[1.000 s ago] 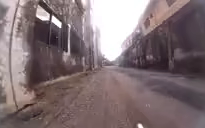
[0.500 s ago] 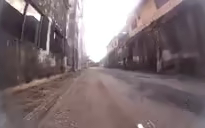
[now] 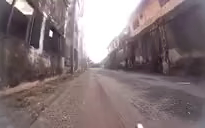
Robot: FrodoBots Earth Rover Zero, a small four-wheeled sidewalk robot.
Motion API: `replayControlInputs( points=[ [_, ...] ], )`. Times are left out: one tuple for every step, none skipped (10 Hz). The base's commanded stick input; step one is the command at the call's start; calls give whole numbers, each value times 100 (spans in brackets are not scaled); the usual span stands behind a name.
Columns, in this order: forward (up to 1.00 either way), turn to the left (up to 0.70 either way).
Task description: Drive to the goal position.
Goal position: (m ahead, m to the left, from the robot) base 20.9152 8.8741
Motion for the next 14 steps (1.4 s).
replayControlInputs(
  points=[
    [100, 1],
    [100, 1],
    [100, 1],
    [100, 1],
    [100, 1],
    [100, 1],
    [100, 1],
    [100, 1],
    [100, 1],
    [100, 1],
    [100, 1],
    [100, 1],
    [100, 1],
    [100, 1]
  ],
)
